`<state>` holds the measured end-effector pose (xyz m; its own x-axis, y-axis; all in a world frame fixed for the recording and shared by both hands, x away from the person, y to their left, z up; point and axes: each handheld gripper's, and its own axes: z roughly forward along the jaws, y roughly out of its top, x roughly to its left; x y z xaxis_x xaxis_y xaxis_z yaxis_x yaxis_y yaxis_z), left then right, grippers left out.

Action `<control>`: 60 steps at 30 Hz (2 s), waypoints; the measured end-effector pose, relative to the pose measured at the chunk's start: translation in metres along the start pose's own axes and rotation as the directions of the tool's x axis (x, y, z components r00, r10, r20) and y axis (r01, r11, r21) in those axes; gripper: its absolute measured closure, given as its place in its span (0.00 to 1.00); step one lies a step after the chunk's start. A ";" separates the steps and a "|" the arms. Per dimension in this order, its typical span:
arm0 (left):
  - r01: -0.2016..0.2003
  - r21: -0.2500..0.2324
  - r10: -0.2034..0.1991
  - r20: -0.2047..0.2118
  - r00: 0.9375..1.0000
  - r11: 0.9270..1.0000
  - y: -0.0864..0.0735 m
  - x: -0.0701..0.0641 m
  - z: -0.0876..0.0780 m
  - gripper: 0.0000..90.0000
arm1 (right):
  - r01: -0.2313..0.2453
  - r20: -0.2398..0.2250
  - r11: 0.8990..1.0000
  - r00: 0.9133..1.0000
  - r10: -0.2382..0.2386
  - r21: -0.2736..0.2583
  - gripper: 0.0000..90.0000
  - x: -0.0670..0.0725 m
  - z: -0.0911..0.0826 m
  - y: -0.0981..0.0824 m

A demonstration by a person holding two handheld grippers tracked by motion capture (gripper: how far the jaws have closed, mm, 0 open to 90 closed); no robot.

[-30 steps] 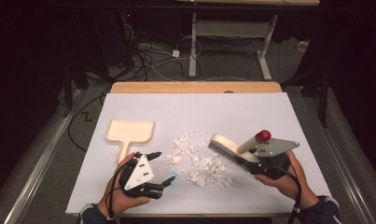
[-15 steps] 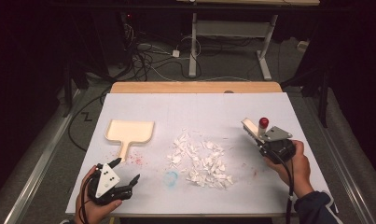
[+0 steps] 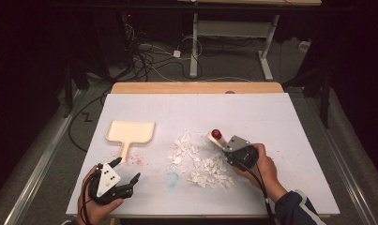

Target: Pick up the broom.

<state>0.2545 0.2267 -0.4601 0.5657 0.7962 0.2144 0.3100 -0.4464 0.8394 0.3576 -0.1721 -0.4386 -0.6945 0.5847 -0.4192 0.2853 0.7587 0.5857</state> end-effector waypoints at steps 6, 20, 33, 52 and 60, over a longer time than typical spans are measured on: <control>-0.005 0.004 0.005 0.013 1.000 1.000 0.000 -0.002 0.000 0.23 | 0.060 -0.150 0.996 0.986 -0.069 -0.059 0.75 0.021 -0.026 0.004; 0.014 -0.003 -0.014 0.034 0.999 1.000 0.000 -0.002 0.001 0.23 | -0.031 -0.091 0.987 0.996 0.017 -0.155 0.75 -0.029 -0.033 0.040; 0.051 0.022 -0.052 0.063 0.997 0.998 -0.005 0.004 0.007 0.23 | 0.002 0.011 0.995 1.000 -0.001 -0.103 0.75 -0.044 0.083 0.087; -0.002 0.050 -0.002 0.084 0.996 0.999 -0.005 -0.003 0.008 0.23 | 0.211 -0.361 0.920 0.872 -0.329 -0.329 0.74 -0.006 0.051 0.045; -0.002 0.050 -0.002 0.087 0.996 0.999 -0.004 -0.005 0.007 0.23 | 0.231 -0.339 0.899 0.868 -0.363 -0.371 0.75 -0.013 0.011 0.027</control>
<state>0.2556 0.2218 -0.4681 0.6291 0.7588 0.1688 0.3468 -0.4683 0.8127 0.3814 -0.1560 -0.4244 -0.9303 0.1345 -0.3413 -0.1492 0.7112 0.6870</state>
